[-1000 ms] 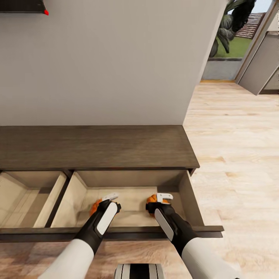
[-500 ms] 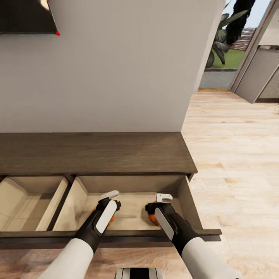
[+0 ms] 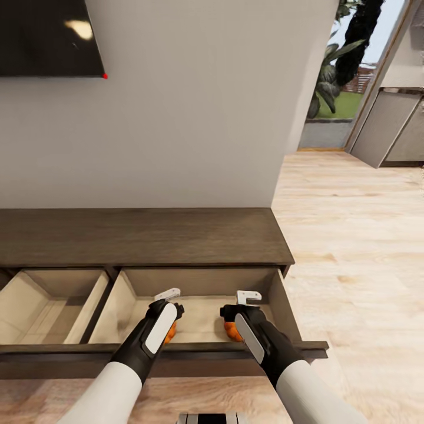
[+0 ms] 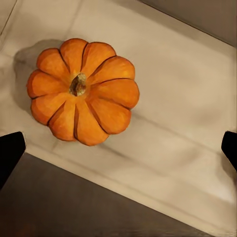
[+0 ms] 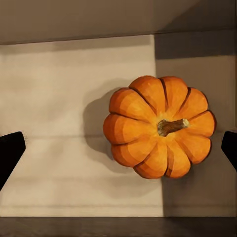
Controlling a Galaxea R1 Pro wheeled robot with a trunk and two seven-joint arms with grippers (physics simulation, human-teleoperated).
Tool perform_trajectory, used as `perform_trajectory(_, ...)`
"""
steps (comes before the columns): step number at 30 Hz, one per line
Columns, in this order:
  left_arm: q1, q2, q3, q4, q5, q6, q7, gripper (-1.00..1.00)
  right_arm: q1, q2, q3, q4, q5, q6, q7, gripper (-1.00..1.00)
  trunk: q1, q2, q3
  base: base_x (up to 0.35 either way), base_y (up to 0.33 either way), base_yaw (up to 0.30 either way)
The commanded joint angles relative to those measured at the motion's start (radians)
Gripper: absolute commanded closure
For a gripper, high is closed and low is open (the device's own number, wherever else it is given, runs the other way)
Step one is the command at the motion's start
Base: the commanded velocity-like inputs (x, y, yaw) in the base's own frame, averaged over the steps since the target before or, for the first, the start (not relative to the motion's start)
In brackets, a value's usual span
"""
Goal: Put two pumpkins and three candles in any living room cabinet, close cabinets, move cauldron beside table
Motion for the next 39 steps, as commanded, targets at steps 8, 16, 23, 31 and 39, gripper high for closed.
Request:
perform_trajectory(8, 0.000, 0.001, -0.002, -0.001, 0.008, 0.001, 0.008, -1.00, -0.001, 0.000, 0.002, 0.000, -0.010, 0.002, -0.009, -1.00, -0.004, 0.002, 0.030, -0.136, 0.000, 0.000)
perform_trajectory(16, 0.000, 0.001, -0.002, -0.001, 0.008, 0.000, 0.008, -1.00, -0.001, 0.000, 0.002, -0.001, -0.010, 0.001, -0.008, -1.00, -0.008, 0.003, 0.061, -0.016, 0.000, 0.000)
perform_trajectory(23, 0.000, 0.001, -0.002, -0.001, 0.008, 0.000, 0.008, -1.00, -0.001, 0.000, 0.002, 0.000, -0.010, 0.001, -0.008, -1.00, -0.011, 0.005, 0.088, 0.000, 0.000, 0.000)
perform_trajectory(31, 0.000, 0.001, -0.002, -0.001, 0.008, 0.001, 0.008, -1.00, -0.001, 0.000, 0.002, 0.000, -0.009, 0.001, -0.008, -1.00, -0.015, 0.007, 0.119, 0.000, 0.000, 0.000)
perform_trajectory(39, 0.000, 0.001, -0.002, -0.001, 0.008, 0.001, 0.008, -1.00, -0.001, 0.000, 0.002, -0.001, -0.009, 0.001, -0.008, -1.00, -0.044, 0.061, 0.144, 0.000, 0.000, 0.000)
